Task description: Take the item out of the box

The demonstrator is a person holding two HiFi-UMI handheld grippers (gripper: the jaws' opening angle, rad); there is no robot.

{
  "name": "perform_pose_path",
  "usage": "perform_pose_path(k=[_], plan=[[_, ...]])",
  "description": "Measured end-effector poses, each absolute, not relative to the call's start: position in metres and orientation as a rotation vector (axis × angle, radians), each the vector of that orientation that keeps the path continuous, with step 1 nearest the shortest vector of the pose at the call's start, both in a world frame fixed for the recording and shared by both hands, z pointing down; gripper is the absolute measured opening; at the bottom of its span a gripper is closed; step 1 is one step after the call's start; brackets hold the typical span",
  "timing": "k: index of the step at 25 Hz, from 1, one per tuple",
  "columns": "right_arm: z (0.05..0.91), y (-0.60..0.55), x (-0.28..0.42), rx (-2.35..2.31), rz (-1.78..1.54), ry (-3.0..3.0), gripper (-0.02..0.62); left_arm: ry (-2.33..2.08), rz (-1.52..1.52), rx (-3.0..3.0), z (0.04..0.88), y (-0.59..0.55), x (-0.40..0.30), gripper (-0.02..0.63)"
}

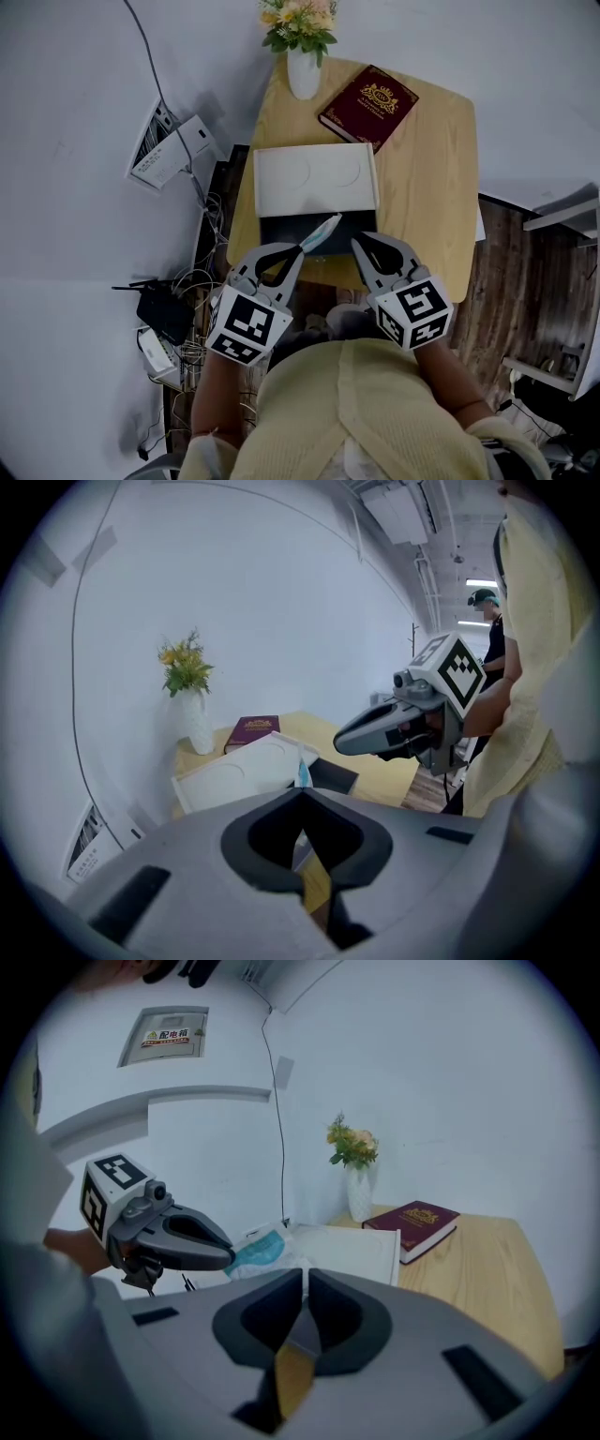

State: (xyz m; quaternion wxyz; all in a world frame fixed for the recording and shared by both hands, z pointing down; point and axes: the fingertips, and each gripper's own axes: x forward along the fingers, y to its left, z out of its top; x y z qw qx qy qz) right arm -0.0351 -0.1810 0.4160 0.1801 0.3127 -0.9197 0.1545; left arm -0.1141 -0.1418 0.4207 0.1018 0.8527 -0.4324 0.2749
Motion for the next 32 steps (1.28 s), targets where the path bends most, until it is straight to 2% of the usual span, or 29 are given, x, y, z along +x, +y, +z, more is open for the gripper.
perform_pose_path(k=[19, 32], plan=[[0.409, -0.136, -0.026, 0.919, 0.506, -2.633, 0.032, -1.477, 0.282, 2.427, 0.374, -0.119, -0.118, 0.020], [0.410, -0.117, -0.016, 0.980, 0.525, -2.630, 0.032, -1.550, 0.168, 2.332, 0.382, -0.103, -0.116, 0.020]])
